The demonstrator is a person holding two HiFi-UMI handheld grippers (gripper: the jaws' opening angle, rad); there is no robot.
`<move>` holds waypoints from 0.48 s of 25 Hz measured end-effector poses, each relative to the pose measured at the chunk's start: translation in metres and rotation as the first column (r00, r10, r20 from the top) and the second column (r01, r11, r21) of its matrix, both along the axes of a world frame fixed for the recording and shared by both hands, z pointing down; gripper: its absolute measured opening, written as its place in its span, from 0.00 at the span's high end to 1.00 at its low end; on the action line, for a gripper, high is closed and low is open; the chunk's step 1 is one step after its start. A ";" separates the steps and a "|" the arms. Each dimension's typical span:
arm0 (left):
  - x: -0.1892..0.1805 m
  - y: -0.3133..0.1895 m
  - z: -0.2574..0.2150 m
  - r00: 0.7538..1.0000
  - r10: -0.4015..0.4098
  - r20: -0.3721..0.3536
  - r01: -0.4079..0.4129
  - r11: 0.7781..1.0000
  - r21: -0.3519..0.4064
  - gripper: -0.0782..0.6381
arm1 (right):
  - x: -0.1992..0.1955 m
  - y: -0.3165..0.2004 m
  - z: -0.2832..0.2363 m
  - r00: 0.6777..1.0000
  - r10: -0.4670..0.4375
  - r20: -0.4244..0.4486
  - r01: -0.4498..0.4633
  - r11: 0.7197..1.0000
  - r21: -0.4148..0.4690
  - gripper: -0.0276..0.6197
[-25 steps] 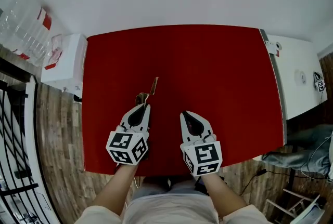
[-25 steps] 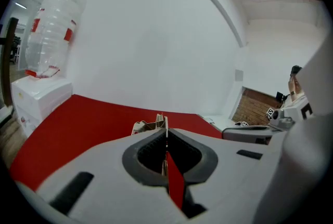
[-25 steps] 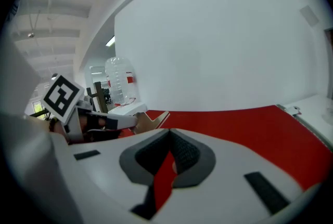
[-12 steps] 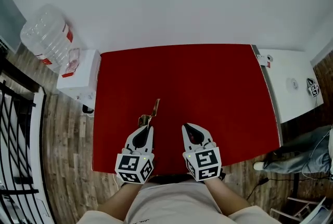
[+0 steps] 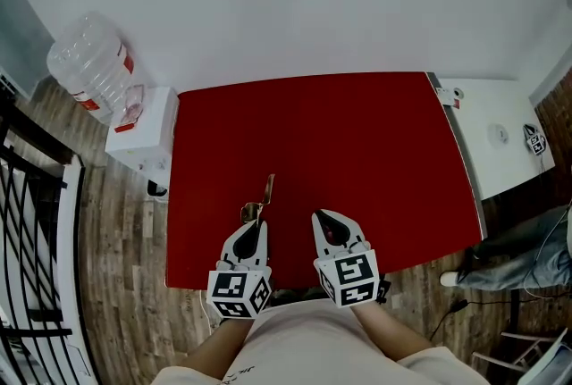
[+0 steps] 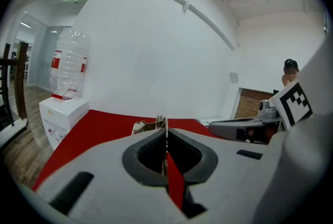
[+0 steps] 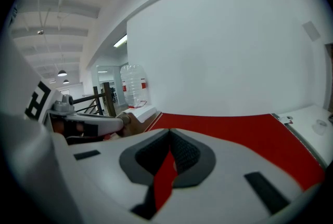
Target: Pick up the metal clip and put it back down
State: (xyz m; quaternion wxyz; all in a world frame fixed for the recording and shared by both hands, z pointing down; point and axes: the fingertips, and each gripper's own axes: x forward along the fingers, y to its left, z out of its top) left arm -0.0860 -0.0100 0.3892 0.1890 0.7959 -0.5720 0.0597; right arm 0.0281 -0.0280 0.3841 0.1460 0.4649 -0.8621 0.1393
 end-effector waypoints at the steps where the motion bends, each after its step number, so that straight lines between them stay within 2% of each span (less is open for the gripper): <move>1: -0.002 0.000 -0.002 1.000 0.000 0.004 0.000 1.000 0.005 0.88 | -0.002 0.001 -0.001 1.000 -0.003 -0.001 0.003 1.000 0.002 0.95; 7: -0.006 0.003 -0.011 1.000 -0.013 0.013 0.013 0.999 0.029 0.88 | -0.006 0.007 -0.004 1.000 -0.020 -0.016 0.021 1.000 0.013 0.95; 10: -0.007 0.004 -0.011 0.999 -0.011 0.040 0.010 1.000 0.029 0.88 | -0.009 0.008 -0.005 1.000 -0.026 -0.013 0.026 1.000 0.015 0.95; 12: -0.007 0.004 -0.011 1.000 -0.005 0.020 0.005 1.000 0.028 0.88 | -0.011 0.009 -0.005 1.000 -0.028 -0.013 0.028 0.999 0.016 0.95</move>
